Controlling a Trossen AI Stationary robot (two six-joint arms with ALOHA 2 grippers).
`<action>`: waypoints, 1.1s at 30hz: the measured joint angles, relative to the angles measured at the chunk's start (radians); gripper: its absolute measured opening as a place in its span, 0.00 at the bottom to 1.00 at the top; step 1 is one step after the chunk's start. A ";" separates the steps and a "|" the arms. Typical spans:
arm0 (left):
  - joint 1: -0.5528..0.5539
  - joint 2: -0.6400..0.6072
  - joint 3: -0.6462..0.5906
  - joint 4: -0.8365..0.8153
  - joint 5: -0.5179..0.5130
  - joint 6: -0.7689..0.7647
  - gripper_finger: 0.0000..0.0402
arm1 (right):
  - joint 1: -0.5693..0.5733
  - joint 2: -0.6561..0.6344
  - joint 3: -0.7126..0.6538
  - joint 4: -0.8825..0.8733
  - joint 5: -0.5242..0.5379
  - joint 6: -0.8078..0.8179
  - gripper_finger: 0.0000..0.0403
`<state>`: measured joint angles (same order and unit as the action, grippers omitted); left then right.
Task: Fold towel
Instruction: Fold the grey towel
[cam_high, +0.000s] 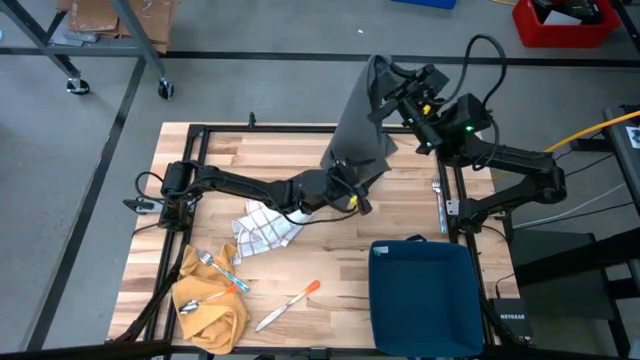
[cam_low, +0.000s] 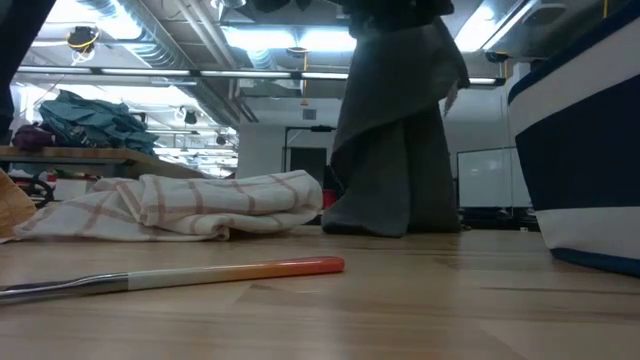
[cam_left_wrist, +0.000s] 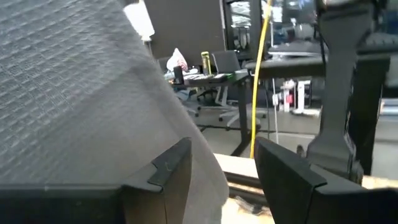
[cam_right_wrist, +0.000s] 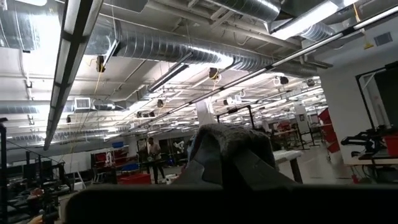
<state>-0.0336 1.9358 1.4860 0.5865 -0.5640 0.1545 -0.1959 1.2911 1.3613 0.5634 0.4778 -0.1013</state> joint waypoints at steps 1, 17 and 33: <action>0.004 0.000 0.000 0.002 0.000 -0.027 0.41 | 0.000 0.005 0.000 0.001 0.001 0.000 0.00; 0.039 0.000 0.000 0.046 -0.103 -0.177 0.41 | 0.000 0.024 0.000 -0.034 -0.002 0.000 0.00; -0.007 0.000 0.000 -0.354 -0.313 -0.047 0.41 | 0.000 0.008 0.000 -0.073 0.011 -0.090 0.00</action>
<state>-0.0405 1.9358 1.4860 0.2325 -0.8766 0.1075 -0.1959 1.2987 1.3609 0.4905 0.4891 -0.1915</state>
